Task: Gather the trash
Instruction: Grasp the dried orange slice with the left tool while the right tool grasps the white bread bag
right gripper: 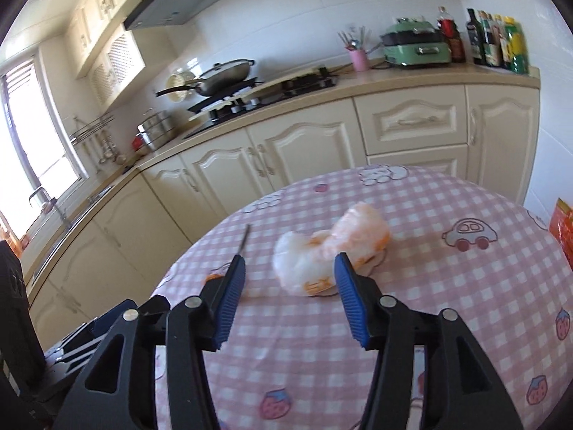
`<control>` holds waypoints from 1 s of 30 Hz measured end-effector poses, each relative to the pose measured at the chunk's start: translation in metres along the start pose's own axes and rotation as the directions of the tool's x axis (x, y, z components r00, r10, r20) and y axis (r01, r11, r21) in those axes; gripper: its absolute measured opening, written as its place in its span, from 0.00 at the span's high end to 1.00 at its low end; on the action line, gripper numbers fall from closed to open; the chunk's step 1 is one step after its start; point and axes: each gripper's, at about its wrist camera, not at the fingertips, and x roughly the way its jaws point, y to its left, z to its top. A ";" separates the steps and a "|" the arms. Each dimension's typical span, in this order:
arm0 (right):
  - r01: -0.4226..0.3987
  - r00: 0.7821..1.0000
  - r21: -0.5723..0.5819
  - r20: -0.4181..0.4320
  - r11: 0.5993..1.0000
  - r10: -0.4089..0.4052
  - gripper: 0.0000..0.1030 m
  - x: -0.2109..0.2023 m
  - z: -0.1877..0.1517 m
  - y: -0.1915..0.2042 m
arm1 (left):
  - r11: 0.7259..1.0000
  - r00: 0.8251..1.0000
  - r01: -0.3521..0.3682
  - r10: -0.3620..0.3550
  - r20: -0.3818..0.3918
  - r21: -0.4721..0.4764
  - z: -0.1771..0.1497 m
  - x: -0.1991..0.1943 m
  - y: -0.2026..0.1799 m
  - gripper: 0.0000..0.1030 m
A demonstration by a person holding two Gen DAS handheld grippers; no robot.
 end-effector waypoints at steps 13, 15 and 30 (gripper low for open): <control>-0.014 0.992 0.245 -0.117 0.969 0.043 0.44 0.075 0.003 -0.055 | 0.999 0.996 -0.040 0.042 -0.076 0.023 0.006 0.066 -0.002 0.34; -0.024 0.991 0.268 -0.121 0.963 0.059 0.44 0.084 0.004 -0.057 | 0.999 0.996 -0.039 0.041 -0.078 0.027 0.008 0.070 -0.003 0.34; -0.069 0.990 0.152 -0.114 0.986 0.086 0.64 0.088 0.006 -0.027 | 0.999 0.992 0.047 -0.047 -0.120 -0.002 0.006 0.074 0.008 0.72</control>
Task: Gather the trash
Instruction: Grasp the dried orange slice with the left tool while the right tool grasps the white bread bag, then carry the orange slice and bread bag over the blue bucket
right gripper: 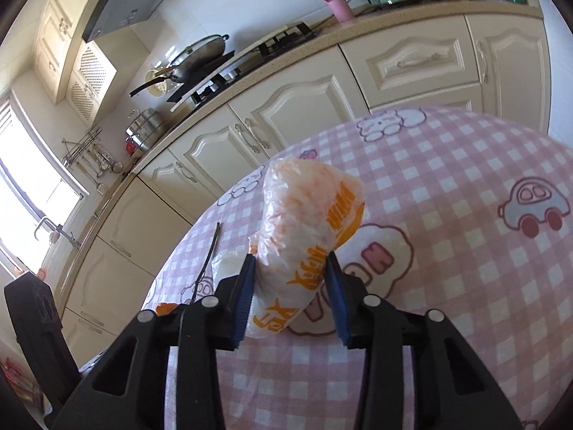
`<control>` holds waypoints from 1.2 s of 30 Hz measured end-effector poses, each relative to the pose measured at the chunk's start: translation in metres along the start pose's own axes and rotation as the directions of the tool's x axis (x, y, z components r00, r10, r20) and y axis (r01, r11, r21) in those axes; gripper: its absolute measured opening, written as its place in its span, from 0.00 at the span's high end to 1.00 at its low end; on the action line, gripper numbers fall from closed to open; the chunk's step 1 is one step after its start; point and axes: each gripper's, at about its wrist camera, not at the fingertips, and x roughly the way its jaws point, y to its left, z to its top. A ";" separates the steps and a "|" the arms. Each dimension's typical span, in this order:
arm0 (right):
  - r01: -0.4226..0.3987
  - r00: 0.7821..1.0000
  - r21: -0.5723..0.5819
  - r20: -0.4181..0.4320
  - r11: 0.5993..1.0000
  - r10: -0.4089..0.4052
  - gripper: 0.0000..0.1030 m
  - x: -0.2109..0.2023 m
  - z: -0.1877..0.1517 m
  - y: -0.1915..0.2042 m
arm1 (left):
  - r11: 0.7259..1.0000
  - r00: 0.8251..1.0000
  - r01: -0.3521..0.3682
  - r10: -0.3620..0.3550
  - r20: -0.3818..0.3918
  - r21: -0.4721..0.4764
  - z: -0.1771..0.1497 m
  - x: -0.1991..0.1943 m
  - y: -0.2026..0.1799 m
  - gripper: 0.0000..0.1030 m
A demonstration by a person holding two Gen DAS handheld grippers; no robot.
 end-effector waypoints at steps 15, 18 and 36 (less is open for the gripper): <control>-0.100 0.992 -0.161 0.059 0.982 0.111 0.64 -0.047 -0.027 0.086 | 0.998 0.984 -0.030 0.039 0.173 -0.056 -0.016 -0.113 0.047 0.72; -0.139 0.988 -0.204 0.041 0.969 0.151 0.64 -0.053 -0.042 0.117 | 0.995 0.975 -0.060 0.075 0.209 -0.079 -0.023 -0.137 0.061 0.72; -0.338 0.941 -0.388 -0.158 0.857 0.300 0.64 -0.042 -0.162 0.280 | 0.927 0.917 -0.248 0.318 0.242 -0.282 -0.094 -0.232 0.180 0.72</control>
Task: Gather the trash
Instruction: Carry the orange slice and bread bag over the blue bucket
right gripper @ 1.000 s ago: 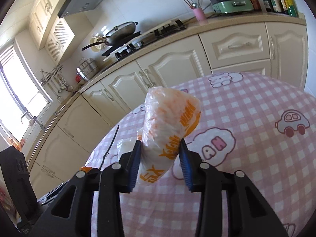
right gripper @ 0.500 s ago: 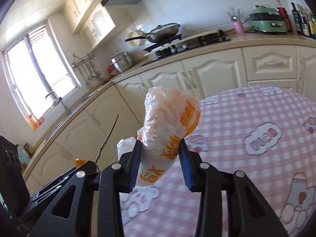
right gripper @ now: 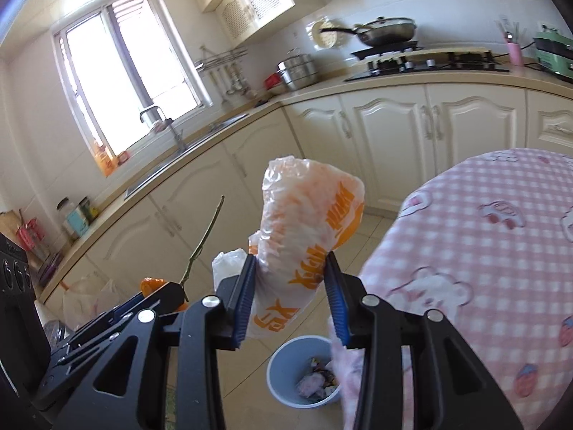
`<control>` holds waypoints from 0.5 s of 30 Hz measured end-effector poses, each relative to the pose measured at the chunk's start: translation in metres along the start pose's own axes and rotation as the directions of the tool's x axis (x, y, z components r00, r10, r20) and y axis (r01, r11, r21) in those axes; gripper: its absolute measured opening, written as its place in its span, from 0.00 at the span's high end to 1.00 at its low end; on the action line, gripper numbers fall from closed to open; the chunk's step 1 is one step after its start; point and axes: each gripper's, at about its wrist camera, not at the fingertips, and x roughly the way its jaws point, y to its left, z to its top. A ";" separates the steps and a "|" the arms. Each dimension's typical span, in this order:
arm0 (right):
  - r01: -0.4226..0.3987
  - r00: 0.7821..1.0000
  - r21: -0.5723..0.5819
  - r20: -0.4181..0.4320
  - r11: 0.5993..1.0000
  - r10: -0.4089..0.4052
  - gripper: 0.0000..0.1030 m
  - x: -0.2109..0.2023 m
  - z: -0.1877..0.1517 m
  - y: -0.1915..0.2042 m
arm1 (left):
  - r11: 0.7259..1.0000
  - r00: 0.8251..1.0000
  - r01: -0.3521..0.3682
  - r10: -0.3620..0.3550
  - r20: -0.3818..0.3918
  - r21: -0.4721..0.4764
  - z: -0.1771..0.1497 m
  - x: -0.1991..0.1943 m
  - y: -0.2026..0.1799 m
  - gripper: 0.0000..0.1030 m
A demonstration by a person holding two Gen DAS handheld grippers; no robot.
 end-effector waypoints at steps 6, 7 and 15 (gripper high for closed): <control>-0.039 0.996 -0.042 -0.076 0.998 0.036 0.64 0.035 -0.026 0.039 | 0.996 0.997 -0.071 0.069 -0.029 -0.058 -0.016 0.002 0.045 0.72; -0.044 0.995 -0.048 -0.092 0.998 0.040 0.64 0.043 -0.030 0.045 | 0.994 0.996 -0.081 0.079 -0.038 -0.070 -0.018 0.005 0.052 0.72; -0.023 0.988 -0.081 -0.153 0.996 0.010 0.64 0.085 -0.052 0.059 | 0.983 0.984 -0.142 0.127 -0.121 -0.120 -0.036 0.039 0.090 0.72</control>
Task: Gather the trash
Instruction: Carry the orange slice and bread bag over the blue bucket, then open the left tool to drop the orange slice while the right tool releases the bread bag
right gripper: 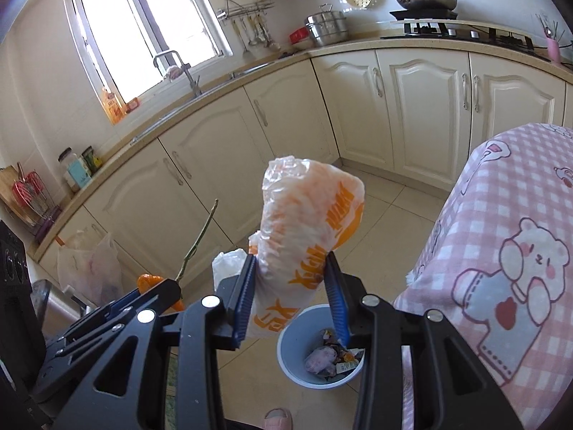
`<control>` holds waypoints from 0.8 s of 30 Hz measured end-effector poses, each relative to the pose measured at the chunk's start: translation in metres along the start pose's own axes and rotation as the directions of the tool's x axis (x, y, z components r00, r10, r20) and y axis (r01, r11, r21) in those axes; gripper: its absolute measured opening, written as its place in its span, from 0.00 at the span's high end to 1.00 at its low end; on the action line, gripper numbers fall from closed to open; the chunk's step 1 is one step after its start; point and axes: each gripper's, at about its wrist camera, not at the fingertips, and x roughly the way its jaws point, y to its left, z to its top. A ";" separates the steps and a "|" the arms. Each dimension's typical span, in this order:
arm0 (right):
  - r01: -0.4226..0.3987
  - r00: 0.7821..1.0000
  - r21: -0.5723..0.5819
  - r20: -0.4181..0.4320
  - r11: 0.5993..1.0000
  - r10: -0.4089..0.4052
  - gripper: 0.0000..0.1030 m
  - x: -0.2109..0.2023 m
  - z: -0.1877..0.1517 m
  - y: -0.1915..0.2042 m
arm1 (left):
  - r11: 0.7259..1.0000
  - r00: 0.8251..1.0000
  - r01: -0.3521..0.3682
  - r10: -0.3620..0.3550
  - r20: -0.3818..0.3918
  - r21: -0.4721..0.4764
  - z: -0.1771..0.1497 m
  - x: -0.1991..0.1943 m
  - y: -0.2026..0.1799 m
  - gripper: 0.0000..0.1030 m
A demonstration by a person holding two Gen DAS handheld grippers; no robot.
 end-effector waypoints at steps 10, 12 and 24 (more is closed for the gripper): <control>0.088 0.996 -0.005 0.026 0.996 -0.088 0.64 0.027 -0.002 -0.017 | 0.999 0.996 -0.011 0.008 -0.089 -0.039 -0.006 0.051 0.014 0.71; 0.090 0.996 0.000 0.024 0.996 -0.090 0.64 0.031 -0.001 -0.021 | 0.999 0.995 -0.003 -0.002 -0.097 -0.052 -0.004 0.058 0.014 0.67; 0.079 0.997 0.007 -0.009 0.997 -0.079 0.64 0.050 -0.001 -0.025 | 0.997 0.995 -0.030 0.023 -0.097 -0.075 -0.006 0.060 0.019 0.45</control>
